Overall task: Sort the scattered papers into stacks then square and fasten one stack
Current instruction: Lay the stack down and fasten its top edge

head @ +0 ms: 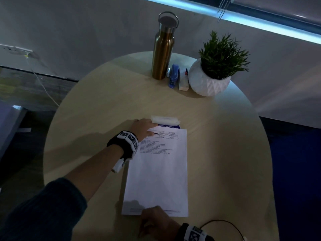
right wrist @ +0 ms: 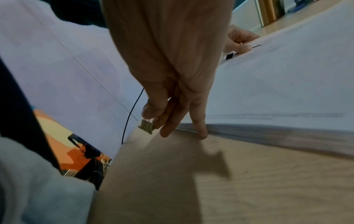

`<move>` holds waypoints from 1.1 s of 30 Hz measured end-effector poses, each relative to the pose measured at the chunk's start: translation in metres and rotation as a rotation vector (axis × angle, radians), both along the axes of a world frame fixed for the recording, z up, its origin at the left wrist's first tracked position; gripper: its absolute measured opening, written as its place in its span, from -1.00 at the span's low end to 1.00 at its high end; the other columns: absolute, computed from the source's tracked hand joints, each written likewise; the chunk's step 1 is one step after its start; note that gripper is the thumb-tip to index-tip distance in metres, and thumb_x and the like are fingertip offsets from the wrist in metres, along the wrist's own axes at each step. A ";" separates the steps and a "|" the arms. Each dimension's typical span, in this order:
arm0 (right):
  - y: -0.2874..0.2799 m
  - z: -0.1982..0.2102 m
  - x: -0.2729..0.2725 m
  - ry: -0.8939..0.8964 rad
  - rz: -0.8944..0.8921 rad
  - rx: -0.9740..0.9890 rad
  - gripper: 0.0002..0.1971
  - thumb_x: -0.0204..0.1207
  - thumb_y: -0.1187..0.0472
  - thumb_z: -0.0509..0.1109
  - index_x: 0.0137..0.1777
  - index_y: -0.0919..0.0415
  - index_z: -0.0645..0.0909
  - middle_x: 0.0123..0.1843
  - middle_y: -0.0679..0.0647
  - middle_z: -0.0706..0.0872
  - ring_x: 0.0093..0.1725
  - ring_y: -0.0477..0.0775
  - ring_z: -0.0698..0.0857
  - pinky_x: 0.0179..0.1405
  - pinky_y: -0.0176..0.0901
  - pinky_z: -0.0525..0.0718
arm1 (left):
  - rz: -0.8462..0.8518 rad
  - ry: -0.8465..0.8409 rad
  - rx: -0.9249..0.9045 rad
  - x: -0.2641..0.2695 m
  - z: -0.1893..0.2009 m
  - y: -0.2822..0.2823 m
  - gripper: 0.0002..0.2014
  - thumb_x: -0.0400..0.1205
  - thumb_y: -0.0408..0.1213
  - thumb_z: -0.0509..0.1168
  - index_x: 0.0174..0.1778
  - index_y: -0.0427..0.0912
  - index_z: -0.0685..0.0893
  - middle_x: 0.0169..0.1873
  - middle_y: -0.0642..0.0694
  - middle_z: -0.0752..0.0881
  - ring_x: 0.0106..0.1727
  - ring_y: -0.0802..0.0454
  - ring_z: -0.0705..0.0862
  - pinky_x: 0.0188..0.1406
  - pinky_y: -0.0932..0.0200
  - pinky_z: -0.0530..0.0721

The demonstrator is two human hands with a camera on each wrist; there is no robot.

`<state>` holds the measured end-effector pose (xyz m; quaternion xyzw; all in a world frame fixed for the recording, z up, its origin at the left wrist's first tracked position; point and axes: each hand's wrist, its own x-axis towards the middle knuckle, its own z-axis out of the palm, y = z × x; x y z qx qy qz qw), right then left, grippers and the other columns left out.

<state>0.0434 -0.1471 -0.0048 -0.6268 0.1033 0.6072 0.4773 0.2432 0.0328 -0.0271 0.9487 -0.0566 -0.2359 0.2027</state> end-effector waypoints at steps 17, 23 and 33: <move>-0.001 0.026 0.196 -1.024 -0.060 0.034 -0.77 0.31 0.72 0.35 -0.26 0.39 0.62 -0.33 0.21 0.70 -0.36 -0.29 0.69 -0.27 -0.53 0.62 | 0.201 -0.107 -0.377 0.006 -0.004 0.007 -0.85 0.53 -0.45 0.37 -0.02 -0.33 0.77 -0.03 -0.29 0.78 0.00 -0.18 0.72 0.00 0.15 0.57; 0.022 -0.004 0.252 -1.173 0.080 -0.119 -0.65 0.36 0.63 0.27 -0.12 0.18 0.31 -0.39 -0.01 0.58 -0.27 0.11 0.70 -0.27 -0.07 0.67 | 0.229 -0.032 -0.377 0.006 -0.006 0.006 -0.86 0.55 -0.42 0.32 -0.04 -0.30 0.75 -0.06 -0.24 0.74 -0.04 -0.10 0.67 -0.07 0.17 0.50; 0.032 -0.006 0.273 -1.095 0.367 -0.115 -0.65 0.34 0.61 0.35 -0.13 0.22 0.32 -0.33 0.21 0.63 -0.17 0.30 0.75 -0.20 -0.03 0.65 | 0.245 -0.091 -0.386 0.001 -0.005 0.001 -0.84 0.57 -0.42 0.30 0.00 -0.35 0.73 -0.03 -0.28 0.75 -0.02 -0.16 0.68 -0.08 0.15 0.50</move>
